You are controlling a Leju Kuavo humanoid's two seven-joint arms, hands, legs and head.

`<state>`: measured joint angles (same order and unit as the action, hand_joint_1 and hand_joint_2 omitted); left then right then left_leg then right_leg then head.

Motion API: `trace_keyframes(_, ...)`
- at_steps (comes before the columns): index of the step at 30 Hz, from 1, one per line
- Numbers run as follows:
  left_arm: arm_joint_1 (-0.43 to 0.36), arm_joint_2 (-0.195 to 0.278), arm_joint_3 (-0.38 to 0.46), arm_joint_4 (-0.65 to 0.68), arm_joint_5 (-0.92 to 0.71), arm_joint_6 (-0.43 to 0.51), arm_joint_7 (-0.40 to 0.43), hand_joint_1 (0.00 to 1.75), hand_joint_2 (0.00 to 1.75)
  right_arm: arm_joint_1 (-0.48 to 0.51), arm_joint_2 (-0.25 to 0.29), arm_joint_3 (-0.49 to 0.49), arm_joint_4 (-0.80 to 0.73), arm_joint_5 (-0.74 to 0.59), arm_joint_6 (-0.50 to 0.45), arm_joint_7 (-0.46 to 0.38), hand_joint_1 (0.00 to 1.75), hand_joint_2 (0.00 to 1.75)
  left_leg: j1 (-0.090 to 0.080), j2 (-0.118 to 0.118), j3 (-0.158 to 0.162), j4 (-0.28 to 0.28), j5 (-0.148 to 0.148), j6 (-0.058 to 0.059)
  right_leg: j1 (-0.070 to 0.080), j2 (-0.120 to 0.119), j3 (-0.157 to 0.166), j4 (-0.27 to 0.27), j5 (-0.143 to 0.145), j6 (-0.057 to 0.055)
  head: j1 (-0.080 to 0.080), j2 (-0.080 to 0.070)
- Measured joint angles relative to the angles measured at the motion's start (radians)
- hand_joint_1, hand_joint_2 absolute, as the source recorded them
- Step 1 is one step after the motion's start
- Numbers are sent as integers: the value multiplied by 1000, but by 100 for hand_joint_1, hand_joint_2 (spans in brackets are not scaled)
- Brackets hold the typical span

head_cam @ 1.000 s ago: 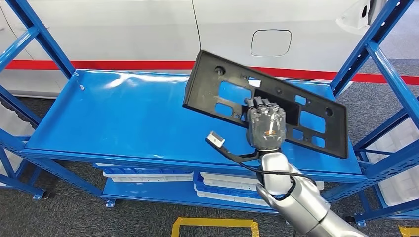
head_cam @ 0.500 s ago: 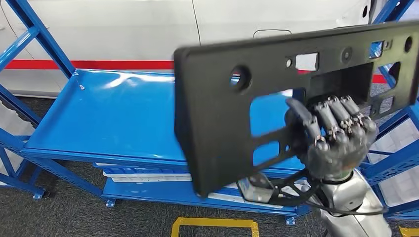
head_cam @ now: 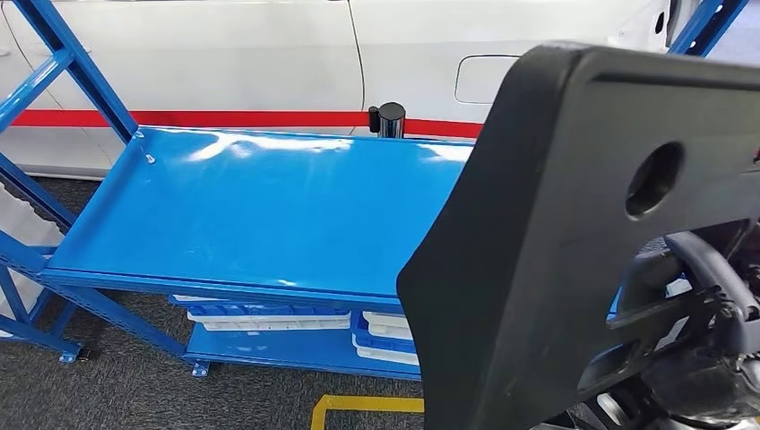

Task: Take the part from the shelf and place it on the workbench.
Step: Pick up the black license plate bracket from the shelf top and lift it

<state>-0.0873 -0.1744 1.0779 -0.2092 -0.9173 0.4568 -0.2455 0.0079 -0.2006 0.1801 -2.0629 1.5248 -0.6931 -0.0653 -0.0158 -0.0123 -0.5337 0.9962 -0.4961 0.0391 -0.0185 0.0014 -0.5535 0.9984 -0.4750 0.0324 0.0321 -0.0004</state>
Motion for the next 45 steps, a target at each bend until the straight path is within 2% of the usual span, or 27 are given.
trace_keyframes(3,0,1,10,0,15,0,0,0,0,22,6,-7,-20,0,0,6,175,175,6,2,8,-19,11,13,5,0,1,-6,2,7,0,0)
trace_keyframes(5,-1,0,16,0,25,-6,-1,0,0,31,7,-11,-29,0,0,9,175,175,16,6,20,-40,21,16,9,0,-14,26,-17,5,0,0)
trace_keyframes(8,-1,1,26,0,27,-10,1,0,0,53,10,-17,-35,0,0,11,175,175,24,11,24,-47,24,16,0,0,-103,211,-92,4,0,0)
trace_keyframes(9,0,2,29,0,27,-10,2,0,0,62,12,-20,-37,0,0,10,175,175,27,11,25,-47,24,14,-6,0,-131,265,-106,10,0,0)
trace_keyframes(10,0,2,31,0,27,-12,2,0,0,68,13,-22,-37,0,0,9,175,175,31,11,26,-46,22,10,-12,0,-140,280,-104,21,0,0)
trace_keyframes(11,0,2,33,0,28,-13,2,0,0,72,14,-24,-37,0,0,8,175,175,37,10,28,-45,19,4,-19,-1,-127,252,-85,36,0,0)
trace_keyframes(13,0,3,37,0,29,-16,2,0,0,79,17,-28,-39,0,0,7,175,175,48,5,32,-34,8,-17,-33,-2,-58,111,-27,70,1,0)
trace_keyframes(14,-1,5,38,-1,29,-16,2,0,0,82,20,-28,-40,0,0,5,175,175,51,2,31,-26,1,-29,-36,1,-27,52,-9,75,2,0)
trace_keyframes(15,-1,7,38,-1,29,-15,2,0,0,85,22,-29,-41,0,0,4,175,175,51,-1,30,-20,-4,-40,-37,4,-9,19,-2,72,2,0)
trace_keyframes(17,-1,9,39,-1,29,-15,2,0,0,89,28,-29,-44,0,0,3,175,175,51,-6,29,-17,-7,-54,-31,10,-6,17,-7,48,2,0)
trace_keyframes(19,-1,8,39,-1,29,-17,2,0,0,93,33,-30,-47,0,0,4,174,175,57,-5,28,-12,-14,-60,-31,9,-7,21,-8,27,0,0)
trace_keyframes(20,-1,8,39,-1,29,-18,2,0,0,96,36,-30,-49,0,0,5,174,175,58,-1,17,13,-32,-62,-31,8,-6,20,-9,17,0,0)
trace_keyframes(21,-1,8,39,-1,28,-20,2,0,0,100,38,-30,-51,0,0,7,174,175,58,3,-7,64,-61,-62,-30,5,-5,20,-9,8,-1,0)
trace_keyframes(23,-1,8,39,-1,28,-22,4,0,0,109,41,-31,-54,0,0,10,175,175,55,8,-81,211,-129,-58,-21,0,-5,20,-12,-4,-2,0)
trace_keyframes(24,0,9,39,-1,27,-24,6,0,0,114,42,-31,-54,0,0,11,175,175,53,8,-114,272,-147,-56,-16,-1,-4,20,-14,-8,-2,0)
trace_keyframes(25,0,9,40,-1,27,-27,7,0,0,121,44,-32,-55,0,0,12,175,175,52,8,-132,298,-145,-51,-11,-2,-3,20,-15,-10,-2,0)
trace_keyframes(26,1,9,41,-1,27,-30,7,0,0,129,45,-34,-57,0,0,12,175,175,51,8,-130,284,-122,-45,-6,-2,0,20,-17,-12,-2,0)
trace_keyframes(28,1,10,42,-1,26,-34,6,0,0,147,49,-37,-65,0,0,11,175,175,44,7,-80,163,-45,-28,-1,-2,7,20,-20,-17,-2,0)
trace_keyframes(30,1,12,43,-1,26,-36,2,0,0,164,55,-39,-77,0,0,9,175,175,36,6,-34,55,0,-15,7,-1,8,22,-24,-15,-1,0)
trace_keyframes(33,2,14,44,-1,26,-38,-1,0,0,181,62,-43,-90,0,0,7,175,175,27,8,-27,26,2,-14,8,-2,2,20,-22,-3,-1,0)
trace_keyframes(36,2,12,44,-1,26,-39,-1,0,0,189,64,-48,-102,0,0,7,173,175,33,10,-19,7,11,-7,8,-2,-10,42,-39,5,0,0)
trace_keyframes(38,2,13,44,-1,26,-39,-1,0,0,193,65,-52,-105,0,0,6,172,175,34,13,-16,2,14,-4,5,-2,-54,135,-82,2,1,0)
trace_keyframes(40,1,12,44,-1,27,-43,-4,0,0,199,67,-54,-106,0,0,0,173,175,34,14,-16,2,15,-3,3,-2,-115,262,-127,2,2,0)
trace_keyframes(41,2,12,45,-1,28,-46,-10,0,44,203,70,-54,-106,0,0,-7,174,175,34,15,-16,2,14,-3,1,-2,-130,291,-131,7,2,0)
trace_keyframes(42,2,12,45,-1,29,-51,-18,0,87,206,73,-55,-106,0,0,-15,174,175,35,14,-15,2,14,-4,-1,-2,-127,284,-121,16,2,0)
trace_keyframes(44,2,11,48,-1,33,-68,-41,0,175,212,83,-59,-108,0,0,-34,174,175,37,11,-11,4,11,-8,-8,-3,-65,159,-67,37,2,0)
trace_keyframes(45,2,11,50,-1,37,-76,-47,0,175,215,88,-61,-110,0,0,-42,173,175,36,9,-10,7,9,-12,-8,-4,-32,92,-45,41,2,0)
